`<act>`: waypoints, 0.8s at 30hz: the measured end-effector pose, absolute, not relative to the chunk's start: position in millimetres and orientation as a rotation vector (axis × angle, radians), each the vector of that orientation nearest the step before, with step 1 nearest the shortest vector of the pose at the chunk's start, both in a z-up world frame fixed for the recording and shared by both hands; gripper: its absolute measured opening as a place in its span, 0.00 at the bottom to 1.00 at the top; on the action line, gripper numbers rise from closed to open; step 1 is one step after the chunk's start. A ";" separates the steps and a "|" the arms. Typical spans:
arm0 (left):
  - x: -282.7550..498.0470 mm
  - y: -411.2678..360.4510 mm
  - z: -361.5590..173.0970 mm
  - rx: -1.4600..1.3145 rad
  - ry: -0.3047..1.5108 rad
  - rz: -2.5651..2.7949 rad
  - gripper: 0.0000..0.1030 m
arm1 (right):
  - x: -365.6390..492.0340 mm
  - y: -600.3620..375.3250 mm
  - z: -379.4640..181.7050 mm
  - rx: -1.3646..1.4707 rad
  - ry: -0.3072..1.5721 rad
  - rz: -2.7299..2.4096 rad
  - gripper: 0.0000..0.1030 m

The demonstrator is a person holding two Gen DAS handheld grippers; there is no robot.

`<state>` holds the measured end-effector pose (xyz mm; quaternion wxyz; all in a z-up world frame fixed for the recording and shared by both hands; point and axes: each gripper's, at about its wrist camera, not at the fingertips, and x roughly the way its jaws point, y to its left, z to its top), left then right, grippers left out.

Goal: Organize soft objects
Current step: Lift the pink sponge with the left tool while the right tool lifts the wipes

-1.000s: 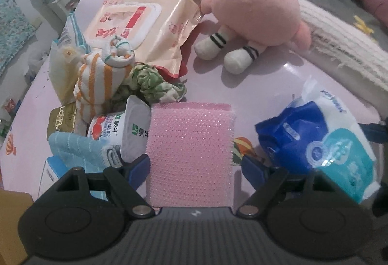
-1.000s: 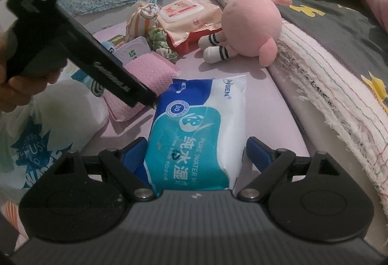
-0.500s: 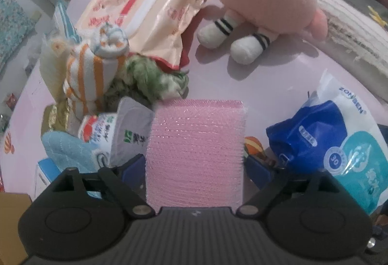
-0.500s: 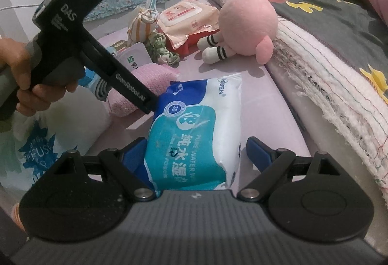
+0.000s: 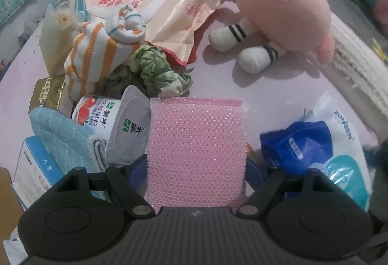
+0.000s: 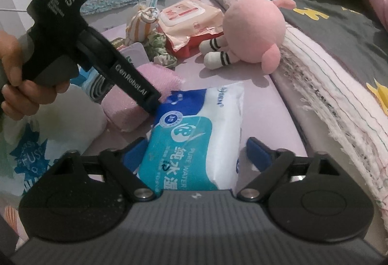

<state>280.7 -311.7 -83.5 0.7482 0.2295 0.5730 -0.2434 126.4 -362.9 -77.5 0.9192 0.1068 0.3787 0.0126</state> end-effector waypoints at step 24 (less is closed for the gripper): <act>242.3 -252.4 34.3 0.193 1.034 -0.586 0.78 | 83.6 -353.0 -15.2 0.344 0.607 -0.027 0.60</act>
